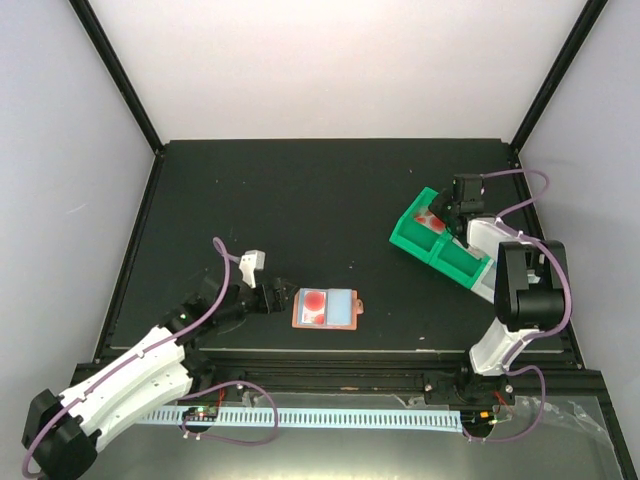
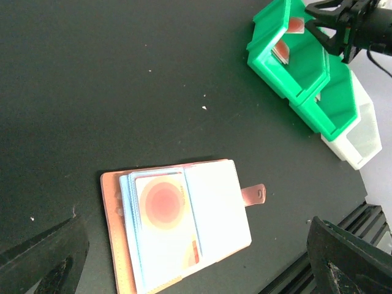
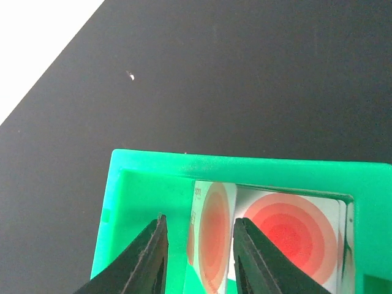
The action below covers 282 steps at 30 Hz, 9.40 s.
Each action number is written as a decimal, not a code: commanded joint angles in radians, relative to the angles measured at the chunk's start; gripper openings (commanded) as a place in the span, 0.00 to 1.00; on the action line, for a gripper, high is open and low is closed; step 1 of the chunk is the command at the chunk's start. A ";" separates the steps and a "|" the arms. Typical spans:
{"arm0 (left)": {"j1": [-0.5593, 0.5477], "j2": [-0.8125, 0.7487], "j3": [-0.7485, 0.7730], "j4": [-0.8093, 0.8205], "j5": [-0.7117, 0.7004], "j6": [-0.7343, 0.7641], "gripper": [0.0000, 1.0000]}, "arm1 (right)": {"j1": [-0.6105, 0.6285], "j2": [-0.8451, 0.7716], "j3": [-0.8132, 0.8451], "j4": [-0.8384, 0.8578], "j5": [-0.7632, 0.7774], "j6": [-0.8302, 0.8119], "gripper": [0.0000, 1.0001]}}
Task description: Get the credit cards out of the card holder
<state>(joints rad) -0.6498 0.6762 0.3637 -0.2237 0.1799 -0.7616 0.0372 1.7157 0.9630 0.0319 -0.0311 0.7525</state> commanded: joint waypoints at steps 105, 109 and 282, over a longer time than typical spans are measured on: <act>0.004 0.599 -0.070 0.309 0.228 0.161 0.02 | 0.821 -0.104 -0.353 0.203 -0.318 0.130 0.17; 0.004 0.624 -0.063 0.301 0.234 0.166 0.02 | 0.822 -0.093 -0.363 0.213 -0.300 0.125 0.17; -0.015 0.035 -0.230 0.810 0.365 -0.282 0.02 | 0.764 -0.564 -0.582 0.637 -0.494 0.382 0.01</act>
<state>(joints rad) -0.6617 0.7242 0.1375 0.5343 0.5289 -1.0523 0.7940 1.1561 0.3748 0.6731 -0.5026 1.1847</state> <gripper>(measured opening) 0.027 0.010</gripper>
